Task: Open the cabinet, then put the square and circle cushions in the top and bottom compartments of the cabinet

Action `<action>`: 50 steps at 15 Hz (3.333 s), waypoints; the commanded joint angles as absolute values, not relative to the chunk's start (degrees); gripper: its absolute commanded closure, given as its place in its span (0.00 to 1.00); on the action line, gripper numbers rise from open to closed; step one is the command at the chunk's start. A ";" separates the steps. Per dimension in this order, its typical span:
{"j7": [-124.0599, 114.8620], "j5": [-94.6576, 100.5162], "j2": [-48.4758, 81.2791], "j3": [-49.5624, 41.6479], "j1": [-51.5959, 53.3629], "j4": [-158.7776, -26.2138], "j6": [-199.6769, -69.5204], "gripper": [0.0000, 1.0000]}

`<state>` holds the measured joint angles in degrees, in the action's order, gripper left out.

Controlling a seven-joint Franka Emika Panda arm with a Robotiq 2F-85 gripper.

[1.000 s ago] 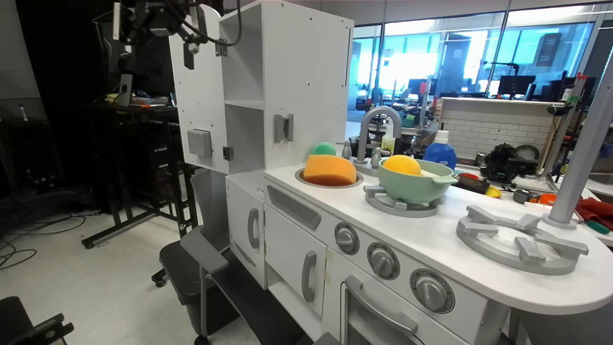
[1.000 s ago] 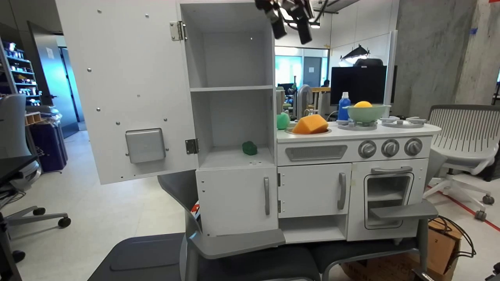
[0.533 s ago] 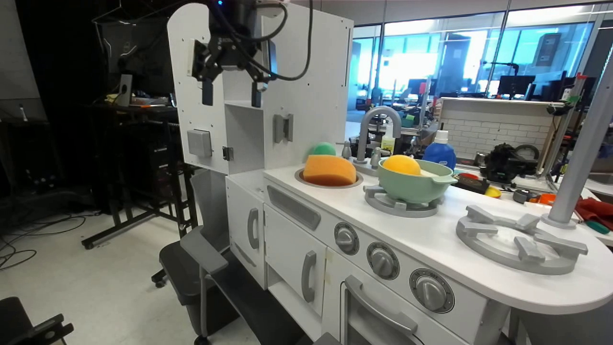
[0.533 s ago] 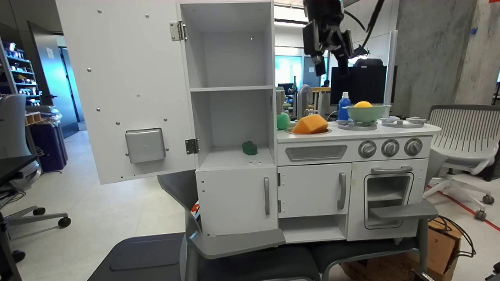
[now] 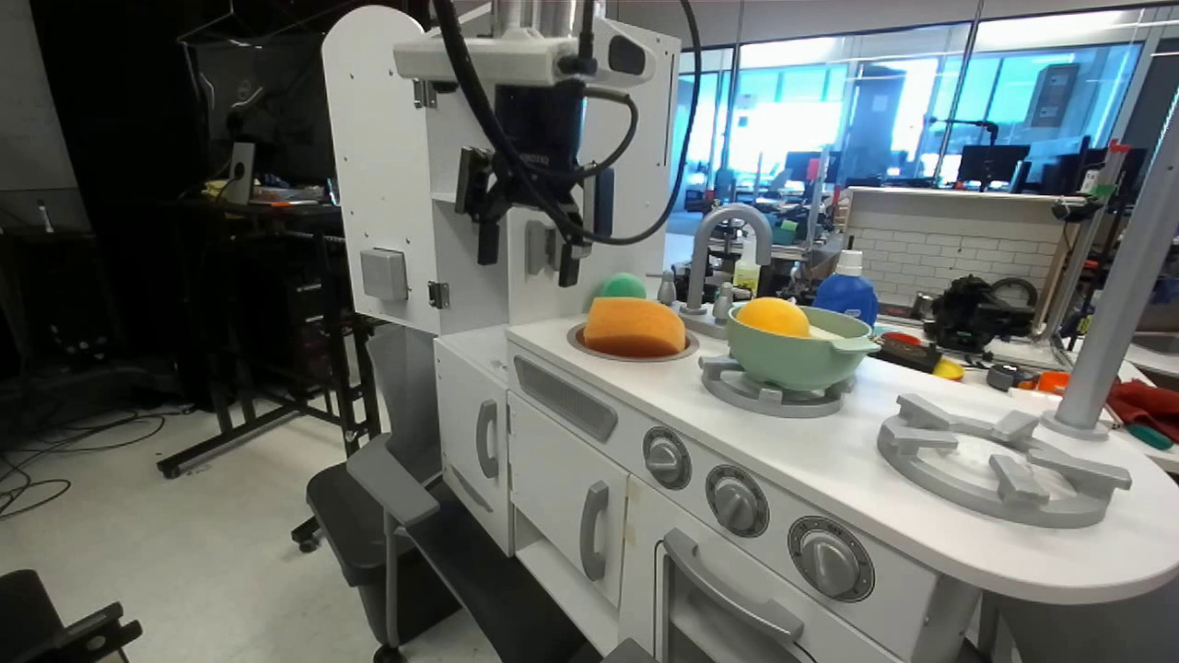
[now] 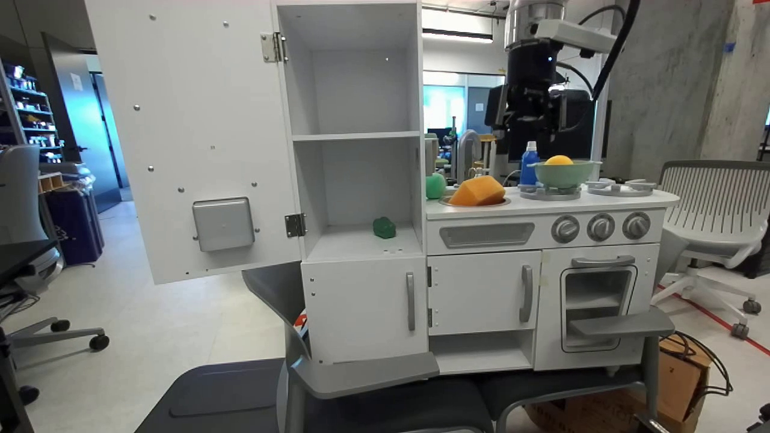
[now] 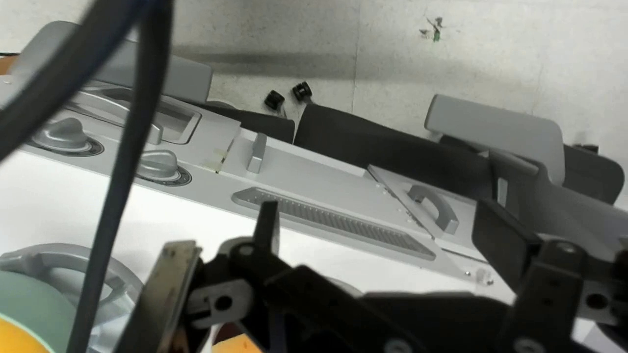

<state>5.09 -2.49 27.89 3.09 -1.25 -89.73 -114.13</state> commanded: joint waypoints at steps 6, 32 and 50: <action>-2.68 -17.15 35.82 3.25 -4.34 -86.97 -132.48 0.00; -13.04 -25.00 48.49 6.54 -5.50 -79.12 -148.11 0.25; -9.25 -10.05 35.62 3.91 1.96 -85.13 -131.44 0.97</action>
